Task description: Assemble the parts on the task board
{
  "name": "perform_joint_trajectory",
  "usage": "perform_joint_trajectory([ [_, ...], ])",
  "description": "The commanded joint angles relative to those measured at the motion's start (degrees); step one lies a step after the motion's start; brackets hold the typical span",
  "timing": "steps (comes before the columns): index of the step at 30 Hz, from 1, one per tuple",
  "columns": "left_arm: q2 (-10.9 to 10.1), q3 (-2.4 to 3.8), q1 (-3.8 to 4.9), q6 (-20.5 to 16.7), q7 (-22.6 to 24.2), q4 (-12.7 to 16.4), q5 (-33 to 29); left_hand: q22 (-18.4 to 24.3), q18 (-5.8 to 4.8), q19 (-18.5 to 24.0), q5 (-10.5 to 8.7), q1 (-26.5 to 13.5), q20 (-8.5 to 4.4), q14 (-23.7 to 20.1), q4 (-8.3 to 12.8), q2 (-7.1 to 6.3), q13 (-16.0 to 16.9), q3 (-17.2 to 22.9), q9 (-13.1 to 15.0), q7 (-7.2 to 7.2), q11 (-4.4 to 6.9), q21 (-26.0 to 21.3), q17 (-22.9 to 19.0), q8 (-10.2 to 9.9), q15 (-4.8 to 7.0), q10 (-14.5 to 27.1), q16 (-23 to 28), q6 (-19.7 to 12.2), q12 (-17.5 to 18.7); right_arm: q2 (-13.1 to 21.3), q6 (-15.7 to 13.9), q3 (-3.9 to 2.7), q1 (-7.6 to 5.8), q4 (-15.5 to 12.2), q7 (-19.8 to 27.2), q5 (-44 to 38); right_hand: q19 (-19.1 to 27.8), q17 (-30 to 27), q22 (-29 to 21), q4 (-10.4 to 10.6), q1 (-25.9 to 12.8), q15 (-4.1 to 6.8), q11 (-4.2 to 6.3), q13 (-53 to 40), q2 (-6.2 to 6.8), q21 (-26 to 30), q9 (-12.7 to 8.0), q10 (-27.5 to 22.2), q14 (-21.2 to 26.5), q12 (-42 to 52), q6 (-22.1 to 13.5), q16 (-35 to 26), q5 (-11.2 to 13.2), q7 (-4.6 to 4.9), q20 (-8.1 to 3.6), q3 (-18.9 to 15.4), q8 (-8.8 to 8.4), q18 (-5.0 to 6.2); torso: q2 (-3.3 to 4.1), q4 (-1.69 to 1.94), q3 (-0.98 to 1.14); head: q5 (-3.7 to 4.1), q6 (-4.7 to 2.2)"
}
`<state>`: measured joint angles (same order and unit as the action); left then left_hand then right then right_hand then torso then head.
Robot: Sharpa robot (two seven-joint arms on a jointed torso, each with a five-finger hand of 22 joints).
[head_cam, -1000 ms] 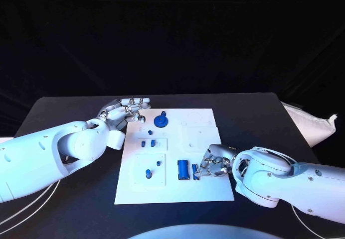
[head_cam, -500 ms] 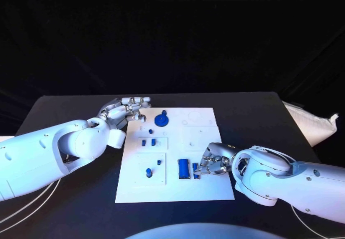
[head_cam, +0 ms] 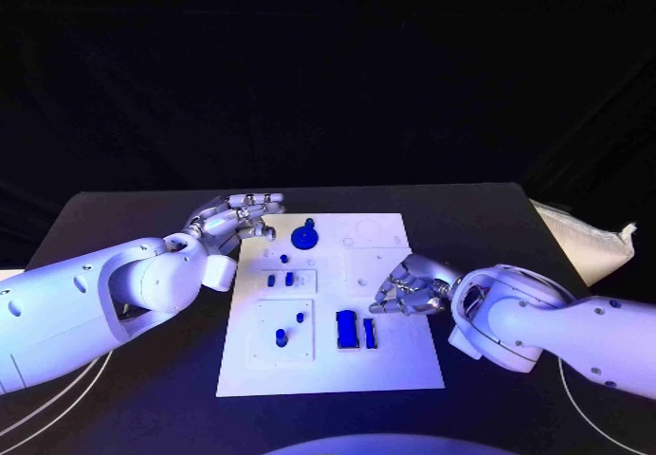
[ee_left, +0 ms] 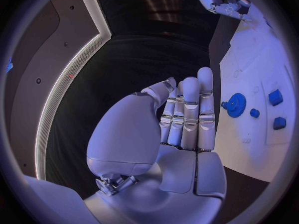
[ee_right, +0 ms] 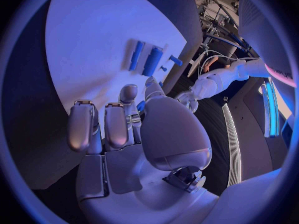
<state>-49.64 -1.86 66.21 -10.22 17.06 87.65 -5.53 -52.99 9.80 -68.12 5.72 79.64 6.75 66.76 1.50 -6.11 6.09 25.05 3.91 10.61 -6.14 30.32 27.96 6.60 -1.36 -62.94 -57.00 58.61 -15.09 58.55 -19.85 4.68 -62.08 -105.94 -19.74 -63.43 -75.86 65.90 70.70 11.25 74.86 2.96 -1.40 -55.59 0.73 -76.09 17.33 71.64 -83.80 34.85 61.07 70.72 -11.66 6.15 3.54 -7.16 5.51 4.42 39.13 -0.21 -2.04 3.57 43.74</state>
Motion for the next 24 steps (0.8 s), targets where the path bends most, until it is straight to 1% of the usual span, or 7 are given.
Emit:
perform_joint_trajectory([
  [1,0.41,0.02,-0.38,-0.49,1.65,-0.25,-0.84,1.2,0.54,2.69,0.07,-1.36,0.32,-3.27,-0.4,-0.67,-0.26,-1.16,-0.07,0.14,-0.17,-2.23,-1.59,0.28,-0.42,1.2,3.06,-0.66,-0.1,-0.62,-1.82,-0.04,-1.46,3.43,16.83,19.47,6.76,-10.78,-9.43,-0.99,2.35,-0.83,-0.6,4.44,-1.05,8.07,-0.21,-3.84,2.96,-6.1,-1.3,-10.65,0.14,0.59,0.52,0.15,-0.74,2.8,-1.02,0.24,-0.3,0.37,-0.95],
  [4,0.89,0.01,-0.83,-1.22,2.47,-0.83,-1.58,4.16,0.42,7.58,0.07,-2.14,1.19,-7.34,-1.19,-0.85,-0.84,-2.44,-0.07,0.23,-0.75,-6.95,-5.42,0.43,-1.22,2.24,10.23,-1.12,0.33,-2.34,-0.15,-0.09,-2.98,8.72,23.81,29.6,17.62,-27.01,-26.97,-2.01,5.18,-2.07,-1.9,10.75,-2.44,24.8,-0.74,-6.93,8.66,-12.26,-3.28,-29.42,0.86,1.77,1.67,0.5,-1.54,5.95,-1.88,0.3,-0.59,0.64,-2.25],
  [8,2.04,0.02,-1.42,-2.09,3.86,-2.28,-2.46,9.38,0.12,13.08,0.06,-2.27,2.93,-10.51,-2.12,-0.52,-2.03,-3.52,-0.08,0.13,-1.45,-13.74,-11.18,0.53,-2.85,2.48,22.4,-1.62,1.64,-5.78,3.1,-0.28,-4.17,16.6,31.07,40.96,20.47,-33.95,-34.59,-3.13,8.63,-4.66,-4.26,21.65,-3.76,35.84,-1.87,-11.63,14.35,-22.04,-4.7,-43.07,1.47,3.71,3.78,1.78,-1.81,5.93,-3.0,0.34,-1.03,0.57,-4.1],
  [11,3.36,0.03,-1.77,-3.47,5.61,-4.23,-3.39,14.63,0.48,16.69,0.04,-1.71,4.55,-9.92,-2.48,-0.45,-2.43,-4.08,-0.13,0.12,-2.2,-19.4,-14.71,0.15,-4.16,2.37,31.15,-2.07,3.79,-9.41,5.51,-0.58,-4.58,23.42,35.14,50.39,23.8,-40.73,-41.05,-4.48,11.77,-6.93,-6.01,30.43,-5.24,45.19,-3.6,-12.16,19.52,-27.06,-5.48,-53.65,3.1,4.71,6.04,4.64,-1.9,5.83,-3.66,0.35,-1.17,0.52,-5.95],
  [18,6.65,0.06,-1.99,-5.47,7.69,-9.43,-4.78,21.87,0.68,18.68,0.11,-1.09,7.01,-9.65,-3.05,0.08,-2.49,-5.79,-0.18,0.27,-2.92,-25.08,-18.86,-1.28,-5.82,3.22,41.72,-2.79,7.78,-15.35,8.69,-1.25,-4.37,33.85,40.08,58.48,26.23,-50.42,-49.22,-6.87,10.92,-10.12,-7.16,41.87,-4.17,56.37,-7.24,-12.25,24.69,-30.58,-6.87,-63.81,3.67,4.94,9.2,8.13,-1.9,5.94,-4.52,0.34,-1.15,0.05,-8.19],
  [21,7.85,0.06,-2.01,-6.47,8.02,-11.4,-4.89,24.58,0.53,21.4,0.17,-0.71,7.96,-11.31,-3.02,0.44,-2.54,-6.59,-0.18,0.36,-3.51,-26.81,-20.53,-1.77,-6.99,4.28,45.26,-2.85,9.13,-17.35,10.06,-1.48,-3.95,37.06,41.32,59.12,24.74,-53.15,-51.45,-8.13,9.67,-10.21,-7.37,45.18,-3.93,58.83,-8.56,-11.95,23.7,-30.97,-6.8,-65.34,3.79,4.89,9.65,9.03,-1.93,6.19,-4.81,0.13,-1.04,-0.26,-8.69],
  [24,8.86,0.07,-2.02,-7.09,8.21,-12.88,-4.52,26.46,0.69,22.65,0.2,-0.4,8.52,-11.38,-2.94,0.78,-2.52,-7.2,-0.17,0.49,-3.68,-26.75,-21.44,-2.1,-7.32,4.42,47.12,-2.75,9.78,-18.6,11.12,-1.62,-3.47,39.04,42.03,59.26,20.97,-55.91,-53.67,-9.97,8.26,-9.48,-7.17,48.64,-4.14,60.58,-10.02,-11.0,20.35,-30.9,-6.17,-66.24,3.69,4.84,8.92,10.42,-1.93,6.18,-4.9,0.29,-0.89,-0.54,-8.86],
])
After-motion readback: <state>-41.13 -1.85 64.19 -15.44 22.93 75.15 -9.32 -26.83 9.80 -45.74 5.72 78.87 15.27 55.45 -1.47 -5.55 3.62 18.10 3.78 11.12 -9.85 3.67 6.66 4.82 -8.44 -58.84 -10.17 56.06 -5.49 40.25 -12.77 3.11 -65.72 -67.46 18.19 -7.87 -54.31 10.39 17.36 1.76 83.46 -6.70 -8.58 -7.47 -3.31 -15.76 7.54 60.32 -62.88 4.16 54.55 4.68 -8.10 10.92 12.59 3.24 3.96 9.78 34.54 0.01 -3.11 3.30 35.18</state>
